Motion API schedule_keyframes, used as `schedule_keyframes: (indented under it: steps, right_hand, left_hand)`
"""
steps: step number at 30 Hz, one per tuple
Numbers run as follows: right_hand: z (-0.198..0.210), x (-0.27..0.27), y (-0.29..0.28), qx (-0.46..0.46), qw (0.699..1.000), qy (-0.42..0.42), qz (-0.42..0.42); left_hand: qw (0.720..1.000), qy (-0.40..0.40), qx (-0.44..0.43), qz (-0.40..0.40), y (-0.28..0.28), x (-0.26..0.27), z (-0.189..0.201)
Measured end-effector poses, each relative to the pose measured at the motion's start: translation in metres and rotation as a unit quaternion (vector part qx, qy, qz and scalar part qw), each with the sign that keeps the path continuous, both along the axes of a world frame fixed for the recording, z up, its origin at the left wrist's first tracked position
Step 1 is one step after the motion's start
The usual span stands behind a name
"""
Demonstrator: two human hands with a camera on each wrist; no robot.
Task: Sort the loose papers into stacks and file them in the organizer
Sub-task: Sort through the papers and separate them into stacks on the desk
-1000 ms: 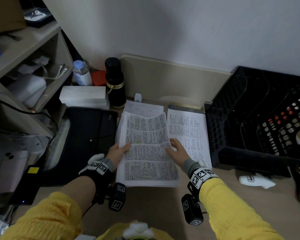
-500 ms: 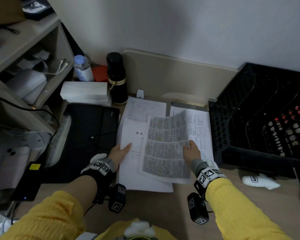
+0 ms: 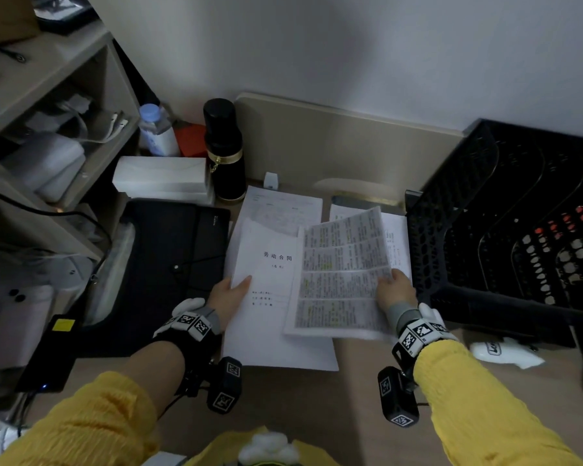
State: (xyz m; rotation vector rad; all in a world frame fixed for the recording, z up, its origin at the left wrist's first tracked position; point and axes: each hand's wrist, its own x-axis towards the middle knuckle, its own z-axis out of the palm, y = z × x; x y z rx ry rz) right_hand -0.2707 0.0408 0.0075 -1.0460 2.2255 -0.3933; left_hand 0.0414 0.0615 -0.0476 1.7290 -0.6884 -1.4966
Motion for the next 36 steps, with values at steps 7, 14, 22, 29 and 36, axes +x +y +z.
schedule_keyframes:
  steps: [7, 14, 22, 29, 36]
  right_hand:
    - [0.021, -0.028, -0.039, -0.037, 0.997, 0.064, -0.033]
    - [0.009, -0.028, -0.052, -0.057, 0.997, 0.036, -0.034]
    - [-0.022, 0.022, -0.026, 0.122, 0.983, -0.026, 0.132]
    - [-0.02, 0.021, -0.032, 0.207, 0.965, 0.031, 0.161]
    - [-0.012, 0.018, -0.017, 0.17, 0.97, -0.037, 0.172]
  left_hand:
    - [0.999, 0.028, -0.021, 0.032, -0.011, 0.005, 0.011]
    - [0.999, 0.017, -0.005, 0.036, -0.01, 0.008, 0.01]
    - [0.999, 0.021, 0.009, 0.03, -0.007, 0.009, 0.013]
    - [0.998, 0.044, -0.004, 0.046, -0.009, 0.015, 0.02]
    - [0.997, 0.056, -0.023, 0.044, -0.005, 0.013, 0.033]
